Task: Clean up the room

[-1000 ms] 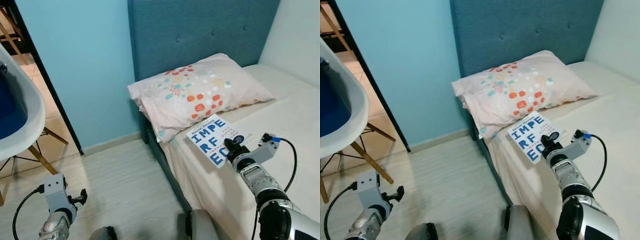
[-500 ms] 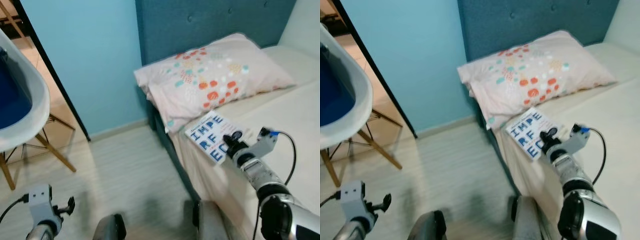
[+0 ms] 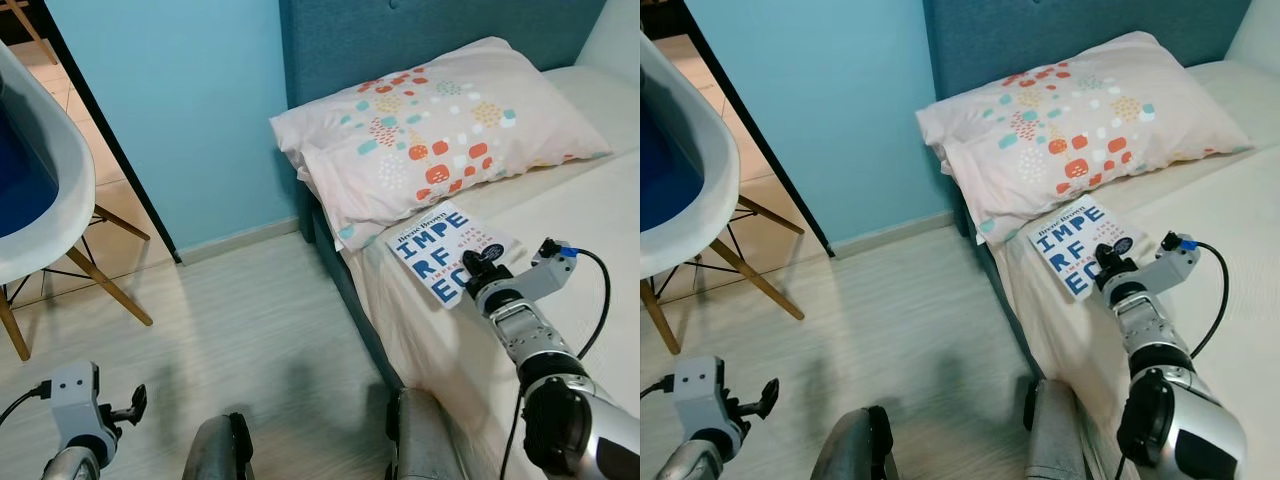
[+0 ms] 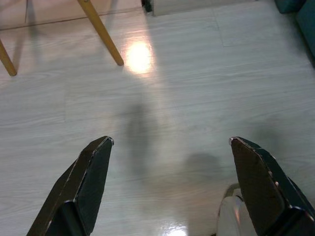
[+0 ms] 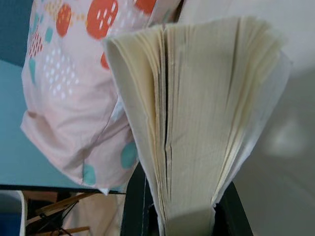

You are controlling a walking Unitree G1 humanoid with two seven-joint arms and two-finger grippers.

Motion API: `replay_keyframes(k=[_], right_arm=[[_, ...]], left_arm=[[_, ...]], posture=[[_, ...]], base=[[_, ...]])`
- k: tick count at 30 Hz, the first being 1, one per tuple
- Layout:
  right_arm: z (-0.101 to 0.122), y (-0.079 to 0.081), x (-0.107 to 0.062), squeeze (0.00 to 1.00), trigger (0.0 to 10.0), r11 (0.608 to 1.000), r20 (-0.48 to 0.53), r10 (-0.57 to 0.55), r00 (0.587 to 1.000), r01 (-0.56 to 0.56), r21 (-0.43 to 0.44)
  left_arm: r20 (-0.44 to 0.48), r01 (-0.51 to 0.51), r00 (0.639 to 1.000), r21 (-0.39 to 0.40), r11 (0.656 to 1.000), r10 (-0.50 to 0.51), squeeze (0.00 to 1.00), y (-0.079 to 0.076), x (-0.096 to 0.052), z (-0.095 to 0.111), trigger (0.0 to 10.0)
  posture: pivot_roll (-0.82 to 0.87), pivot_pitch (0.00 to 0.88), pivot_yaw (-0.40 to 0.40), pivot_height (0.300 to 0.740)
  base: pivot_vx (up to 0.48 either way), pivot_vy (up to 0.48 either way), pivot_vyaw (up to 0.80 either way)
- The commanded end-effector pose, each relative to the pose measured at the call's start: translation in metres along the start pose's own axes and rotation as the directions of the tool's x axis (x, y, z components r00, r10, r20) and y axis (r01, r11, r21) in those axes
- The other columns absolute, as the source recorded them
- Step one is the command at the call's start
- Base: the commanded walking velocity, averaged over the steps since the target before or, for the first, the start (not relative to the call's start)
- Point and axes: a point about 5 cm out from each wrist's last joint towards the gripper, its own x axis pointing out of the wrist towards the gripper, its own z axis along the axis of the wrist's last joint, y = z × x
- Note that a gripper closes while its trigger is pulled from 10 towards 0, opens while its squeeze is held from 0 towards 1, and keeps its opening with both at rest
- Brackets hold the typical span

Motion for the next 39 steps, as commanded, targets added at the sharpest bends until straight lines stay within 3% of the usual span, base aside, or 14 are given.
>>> replay_keyframes(k=[1,2,4,5,12,16,21,22,28,29,32,33,34,39], right_arm=[[-0.007,-0.006,-0.003,0.64,10.0,1.0,-0.01,-0.029,1.0,0.029,0.002],[-0.007,-0.007,-0.003,0.91,10.0,0.999,-0.009,-0.038,0.999,0.038,-0.003],[-0.007,-0.009,-0.004,0.91,10.0,0.999,-0.007,-0.042,0.999,0.042,-0.004],[-0.004,-0.011,-0.005,1.0,10.0,0.998,0.007,-0.057,0.998,0.057,-0.009],[0.012,-0.021,-0.009,1.0,10.0,0.994,0.072,-0.104,0.992,0.105,-0.008],[0.029,-0.039,-0.019,1.0,10.0,0.985,0.111,-0.157,0.981,0.164,-0.057],[0.033,-0.052,-0.026,1.0,10.0,0.966,0.079,-0.214,0.974,0.223,-0.128],[0.033,-0.069,-0.036,1.0,10.0,0.935,0.036,-0.307,0.951,0.308,-0.176],[0.038,-0.082,-0.045,1.0,10.0,0.917,0.026,-0.345,0.938,0.343,-0.202],[0.044,-0.079,-0.044,0.92,10.0,0.925,0.065,-0.321,0.945,0.328,-0.193],[0.05,-0.074,-0.042,0.92,10.0,0.934,0.108,-0.292,0.95,0.308,-0.184],[0.052,-0.062,-0.036,0.0,10.0,0.967,0.139,-0.183,0.973,0.204,-0.155],[0.053,-0.039,-0.028,0.0,10.0,0.991,0.178,-0.006,0.984,0.029,-0.13],[0.039,-0.001,-0.015,0.0,10.0,0.971,0.156,0.21,0.965,-0.187,-0.151]], left_arm=[[-0.048,0.009,0.999,-0.008,1.0,-0.009,0.0,-0.002,-0.005,-0.011,10.0],[-0.05,0.005,0.999,-0.019,1.0,-0.006,0.0,-0.002,-0.005,-0.012,10.0],[-0.051,0.001,0.999,-0.027,1.0,-0.002,0.0,-0.003,-0.005,-0.012,10.0],[-0.051,-0.006,0.999,-0.036,0.999,0.004,0.0,-0.003,-0.004,-0.011,10.0],[-0.053,-0.01,0.999,-0.055,0.998,0.007,0.0,-0.007,0.002,-0.009,10.0],[-0.061,0.013,0.998,-0.08,0.997,-0.018,0.0,-0.024,0.01,-0.008,10.0],[-0.068,0.031,0.997,-0.093,0.995,-0.038,0.0,-0.034,0.015,-0.007,10.0],[-0.073,0.035,0.996,-0.099,0.994,-0.043,0.0,-0.039,0.018,-0.005,10.0],[-0.079,0.036,0.996,-0.119,0.992,-0.046,0.0,-0.048,0.024,-0.001,10.0],[-0.086,0.033,0.995,-0.122,0.992,-0.044,0.0,-0.05,0.025,-0.002,10.0],[-0.095,0.029,0.995,-0.125,0.992,-0.041,0.0,-0.052,0.026,-0.003,10.0],[-0.113,0.017,0.993,-0.116,0.993,-0.031,0.0,-0.053,0.027,-0.004,10.0],[-0.137,-0.006,0.991,-0.103,0.995,-0.008,0.0,-0.055,0.029,-0.003,10.0],[-0.187,-0.072,0.981,-0.092,0.993,0.054,0.0,-0.052,0.035,0.002,10.0]], posture=[[-0.01,0.234,0.039,0.555],[-0.01,0.224,0.036,0.555],[-0.01,0.222,0.034,0.555],[-0.02,0.209,0.025,0.555],[-0.05,0.167,0.008,0.555],[-0.07,0.122,0.0,0.555],[-0.1,0.073,-0.007,0.555],[-0.11,0.056,-0.009,0.555],[-0.14,0.02,-0.015,0.555],[-0.15,0.01,-0.012,0.555],[-0.15,0.007,-0.011,0.555],[-0.15,0.0,-0.009,0.555],[-0.15,0.0,-0.008,0.565],[-0.14,0.0,-0.008,0.585]], base=[[0.0,0.0,0.0],[0.0,0.0,0.0],[0.0,0.0,0.0],[0.0,0.0,0.0],[0.0,0.0,0.0],[0.0,0.0,0.0],[0.0,0.0,0.0],[0.0,0.0,0.0],[0.0,0.0,0.0],[0.0,0.0,0.0],[0.0,0.0,0.0],[0.0,0.0,0.0],[0.0,0.0,0.0],[0.0,0.0,0.0]])
